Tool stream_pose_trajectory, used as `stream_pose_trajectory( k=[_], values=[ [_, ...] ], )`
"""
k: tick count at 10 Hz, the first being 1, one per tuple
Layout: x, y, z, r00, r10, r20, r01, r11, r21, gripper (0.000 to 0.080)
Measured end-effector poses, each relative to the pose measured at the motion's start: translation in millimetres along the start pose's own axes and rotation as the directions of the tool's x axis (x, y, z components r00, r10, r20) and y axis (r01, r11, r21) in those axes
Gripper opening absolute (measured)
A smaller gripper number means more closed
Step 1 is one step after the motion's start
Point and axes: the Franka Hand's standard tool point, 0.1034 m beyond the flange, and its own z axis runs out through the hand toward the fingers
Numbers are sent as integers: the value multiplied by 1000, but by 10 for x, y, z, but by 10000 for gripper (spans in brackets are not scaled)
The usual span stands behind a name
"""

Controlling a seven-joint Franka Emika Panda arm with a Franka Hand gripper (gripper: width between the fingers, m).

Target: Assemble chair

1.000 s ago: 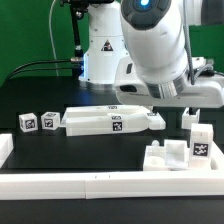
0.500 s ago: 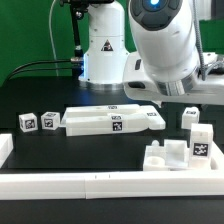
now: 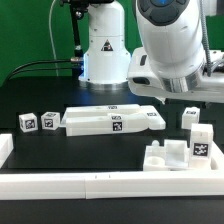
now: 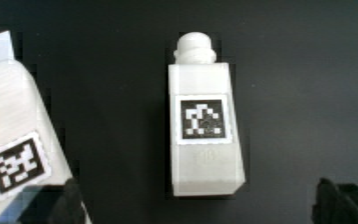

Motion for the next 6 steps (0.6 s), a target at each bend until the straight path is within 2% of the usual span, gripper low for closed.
stream_pose_trajectory(
  k=[2,6],
  values=[
    [31,-80,100,998,-62,2,62,998,-5,649],
    [22,-19,115,999,-13,31,13,1000,5,649]
  ],
)
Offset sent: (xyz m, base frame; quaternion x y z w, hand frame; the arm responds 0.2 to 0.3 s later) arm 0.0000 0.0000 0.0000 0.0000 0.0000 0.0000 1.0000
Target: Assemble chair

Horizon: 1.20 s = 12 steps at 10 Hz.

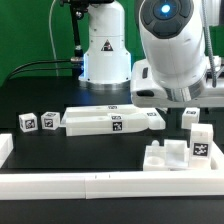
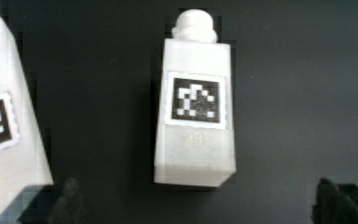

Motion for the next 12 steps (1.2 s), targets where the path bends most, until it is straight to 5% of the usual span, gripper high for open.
stream_pose_trajectory(
  k=[5,6,11,12],
  values=[
    [-15,65,23,996,74,54,-74,997,-1,649],
    [-20,23,97,984,160,81,-163,986,27,649],
    [-25,-67,350,972,214,97,-215,977,-3,649],
    [-21,-58,349,972,216,97,-217,976,-2,522]
  ],
)
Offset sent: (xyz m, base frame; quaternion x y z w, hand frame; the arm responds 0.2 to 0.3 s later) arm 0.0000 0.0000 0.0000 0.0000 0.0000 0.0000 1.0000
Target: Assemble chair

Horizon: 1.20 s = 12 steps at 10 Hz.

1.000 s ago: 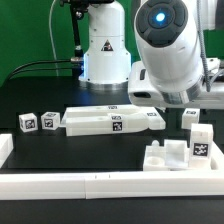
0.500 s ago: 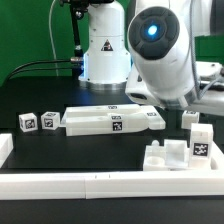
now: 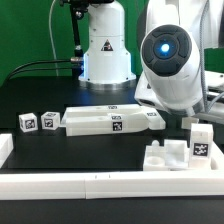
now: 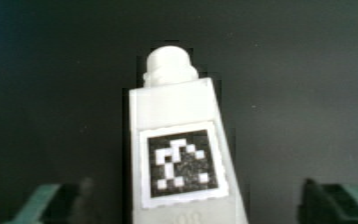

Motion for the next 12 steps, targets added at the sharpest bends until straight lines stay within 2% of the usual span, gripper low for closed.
stream_pose_trajectory(
  k=[1,2,3,4,5,6,7,8,10,11,12],
  values=[
    [4,5,-3,1000,1,0,-1,1000,1,385],
    [6,7,-8,1000,2,0,-2,1000,2,385],
    [9,11,-12,1000,2,0,-2,1000,3,285],
    [15,19,-25,1000,4,-1,-4,1000,5,285],
    [5,55,-172,1000,-7,-12,7,1000,3,285],
    [-61,105,-439,999,-24,-31,24,1000,5,285],
    [-141,79,-676,993,-57,-101,57,998,-2,285],
    [-183,10,-805,977,-82,-196,83,997,-3,285],
    [-167,4,-746,952,-84,-294,91,996,8,285],
    [-124,-13,-787,926,-107,-362,120,993,14,285],
    [-118,59,-896,908,-126,-400,147,989,23,286]
  ],
)
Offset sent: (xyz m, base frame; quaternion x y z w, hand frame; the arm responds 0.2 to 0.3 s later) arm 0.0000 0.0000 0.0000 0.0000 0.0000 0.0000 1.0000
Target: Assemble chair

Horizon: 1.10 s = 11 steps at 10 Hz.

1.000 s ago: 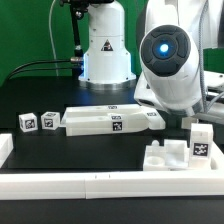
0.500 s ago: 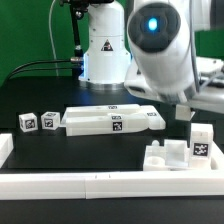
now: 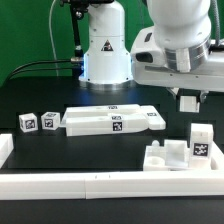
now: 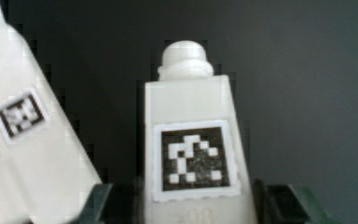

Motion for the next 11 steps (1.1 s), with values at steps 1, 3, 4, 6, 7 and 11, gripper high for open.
stream_pose_trajectory(
  k=[1,3,4,6,7,11],
  values=[
    [50,25,-281,999,-16,-51,18,999,36,286],
    [133,1,-553,986,0,-169,13,997,75,287],
    [128,-31,-536,968,-4,-251,26,996,83,287],
    [168,-47,-545,931,-14,-365,49,995,87,287],
    [286,-14,-630,915,-16,-404,58,994,92,287],
    [468,-270,-925,787,15,-617,86,987,133,287]
  ],
)
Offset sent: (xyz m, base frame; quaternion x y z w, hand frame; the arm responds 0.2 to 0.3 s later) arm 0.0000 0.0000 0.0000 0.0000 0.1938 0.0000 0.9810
